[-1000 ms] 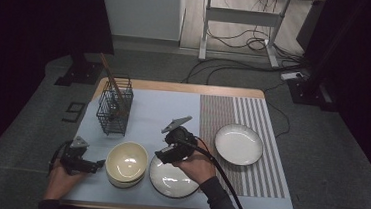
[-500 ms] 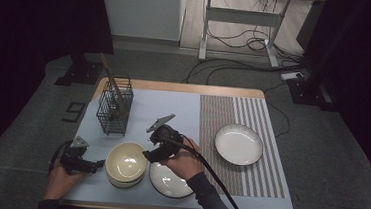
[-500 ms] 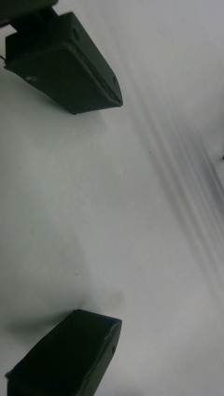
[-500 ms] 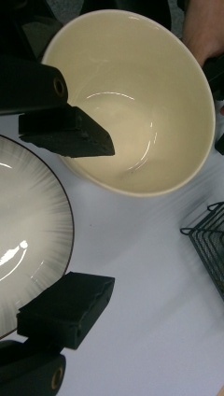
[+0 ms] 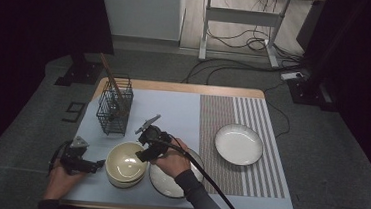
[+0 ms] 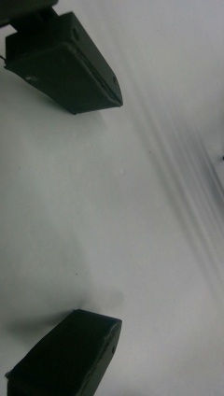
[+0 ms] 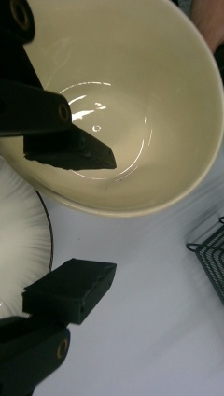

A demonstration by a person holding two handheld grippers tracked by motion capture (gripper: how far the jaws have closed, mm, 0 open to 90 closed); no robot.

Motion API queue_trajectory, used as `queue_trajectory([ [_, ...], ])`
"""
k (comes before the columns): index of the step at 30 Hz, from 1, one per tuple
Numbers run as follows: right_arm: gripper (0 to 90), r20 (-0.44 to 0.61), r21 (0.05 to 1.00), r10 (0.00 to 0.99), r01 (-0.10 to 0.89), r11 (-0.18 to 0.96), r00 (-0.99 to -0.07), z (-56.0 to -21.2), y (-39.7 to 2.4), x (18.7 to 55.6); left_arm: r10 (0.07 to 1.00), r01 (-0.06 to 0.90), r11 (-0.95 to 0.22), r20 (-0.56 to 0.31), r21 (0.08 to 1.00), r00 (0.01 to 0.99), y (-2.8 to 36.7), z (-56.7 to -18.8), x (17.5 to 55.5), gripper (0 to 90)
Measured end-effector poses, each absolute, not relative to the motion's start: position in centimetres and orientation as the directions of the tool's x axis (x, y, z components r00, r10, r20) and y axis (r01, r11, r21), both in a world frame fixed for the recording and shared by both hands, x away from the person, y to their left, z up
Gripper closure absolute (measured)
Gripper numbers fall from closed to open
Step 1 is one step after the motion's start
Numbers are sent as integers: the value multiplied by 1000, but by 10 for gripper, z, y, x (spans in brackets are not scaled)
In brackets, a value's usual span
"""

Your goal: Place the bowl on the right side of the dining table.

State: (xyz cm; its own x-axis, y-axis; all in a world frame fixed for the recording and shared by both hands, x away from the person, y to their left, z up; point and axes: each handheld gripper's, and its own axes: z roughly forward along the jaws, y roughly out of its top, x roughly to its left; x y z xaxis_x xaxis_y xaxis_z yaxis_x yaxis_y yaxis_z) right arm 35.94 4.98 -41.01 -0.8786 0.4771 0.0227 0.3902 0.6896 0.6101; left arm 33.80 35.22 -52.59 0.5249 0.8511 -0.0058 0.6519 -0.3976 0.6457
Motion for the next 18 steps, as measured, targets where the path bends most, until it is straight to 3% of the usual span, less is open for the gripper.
queue_trajectory([
  [8, 543, 53, 591, 492, 424, 687, -869, -419, 58, 363, 851, 652, -398, -6, 645, 525, 352, -526, 338, 0],
  [16, 772, 54, 588, 480, 416, 693, -876, -423, 66, 363, 851, 652, -398, -6, 645, 525, 352, -526, 338, 0],
  [18, 791, 55, 587, 479, 416, 694, -876, -423, 66, 363, 851, 652, -398, -6, 645, 525, 352, -526, 338, 0],
])
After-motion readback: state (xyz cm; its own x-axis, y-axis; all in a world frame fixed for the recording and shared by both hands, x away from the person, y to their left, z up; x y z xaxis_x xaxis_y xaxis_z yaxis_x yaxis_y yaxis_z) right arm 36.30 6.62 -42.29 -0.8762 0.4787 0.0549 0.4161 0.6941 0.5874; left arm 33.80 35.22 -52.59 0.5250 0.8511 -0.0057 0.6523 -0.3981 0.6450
